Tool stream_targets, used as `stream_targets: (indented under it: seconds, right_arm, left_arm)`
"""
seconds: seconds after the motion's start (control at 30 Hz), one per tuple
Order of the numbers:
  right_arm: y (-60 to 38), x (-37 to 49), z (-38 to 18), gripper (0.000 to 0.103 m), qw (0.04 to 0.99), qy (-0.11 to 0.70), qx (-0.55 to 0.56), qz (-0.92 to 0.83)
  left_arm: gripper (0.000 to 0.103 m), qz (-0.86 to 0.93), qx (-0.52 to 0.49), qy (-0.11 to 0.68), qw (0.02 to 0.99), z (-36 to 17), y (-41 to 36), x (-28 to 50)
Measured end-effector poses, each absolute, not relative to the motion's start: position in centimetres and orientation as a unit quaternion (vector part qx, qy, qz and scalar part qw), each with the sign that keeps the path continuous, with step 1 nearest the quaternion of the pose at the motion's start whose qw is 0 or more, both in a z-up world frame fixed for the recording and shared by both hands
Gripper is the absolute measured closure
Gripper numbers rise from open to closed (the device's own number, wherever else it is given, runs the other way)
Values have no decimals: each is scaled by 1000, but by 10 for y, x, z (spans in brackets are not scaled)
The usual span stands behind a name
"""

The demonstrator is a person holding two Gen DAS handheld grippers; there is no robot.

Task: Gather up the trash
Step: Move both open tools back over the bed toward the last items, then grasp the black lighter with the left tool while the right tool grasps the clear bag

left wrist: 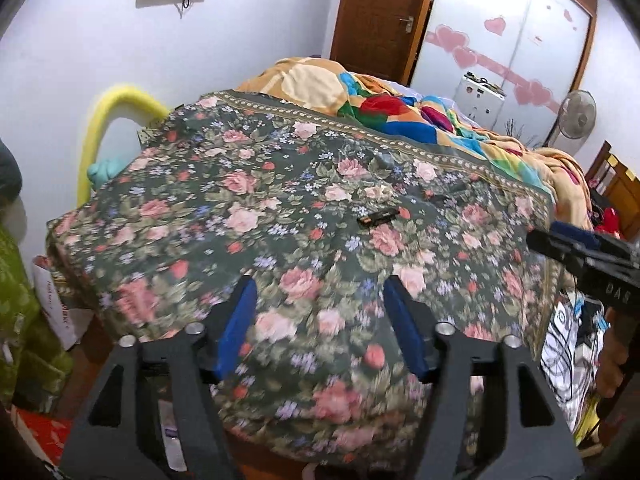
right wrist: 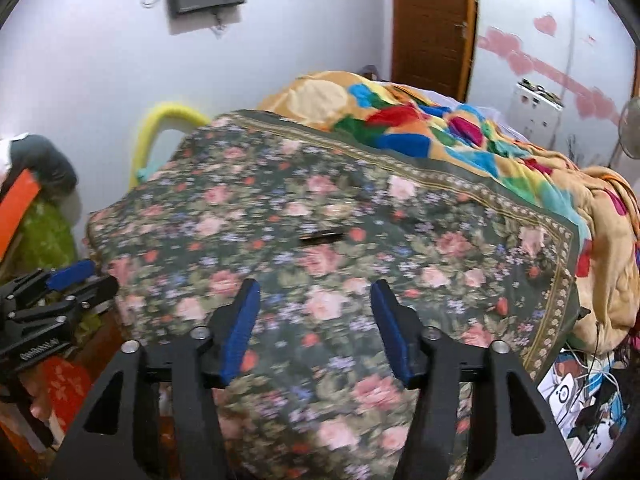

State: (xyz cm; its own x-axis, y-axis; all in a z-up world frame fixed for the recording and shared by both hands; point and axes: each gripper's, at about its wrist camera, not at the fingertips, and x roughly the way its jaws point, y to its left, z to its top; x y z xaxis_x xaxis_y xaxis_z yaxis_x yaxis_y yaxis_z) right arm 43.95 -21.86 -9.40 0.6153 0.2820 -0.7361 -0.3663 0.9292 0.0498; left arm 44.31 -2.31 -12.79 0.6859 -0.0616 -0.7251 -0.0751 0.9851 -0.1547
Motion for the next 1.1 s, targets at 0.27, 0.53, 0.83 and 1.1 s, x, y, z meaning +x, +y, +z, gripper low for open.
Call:
stream_targets:
  seconds: [0.27, 0.53, 0.83, 1.1]
  right_arm:
    - [-228, 508, -137, 38, 881, 436, -26, 181]
    - [-209, 584, -177, 38, 870, 457, 0, 187]
    - [-186, 658, -242, 38, 859, 481, 17, 174]
    - [-162, 681, -258, 83, 860, 486, -40, 151]
  left_arm:
    - [36, -7, -100, 419, 902, -173, -28, 519]
    - [36, -5, -96, 428, 899, -220, -26, 579]
    - [36, -1, -97, 433, 896, -256, -17, 618]
    - [36, -23, -88, 440, 893, -267, -25, 633]
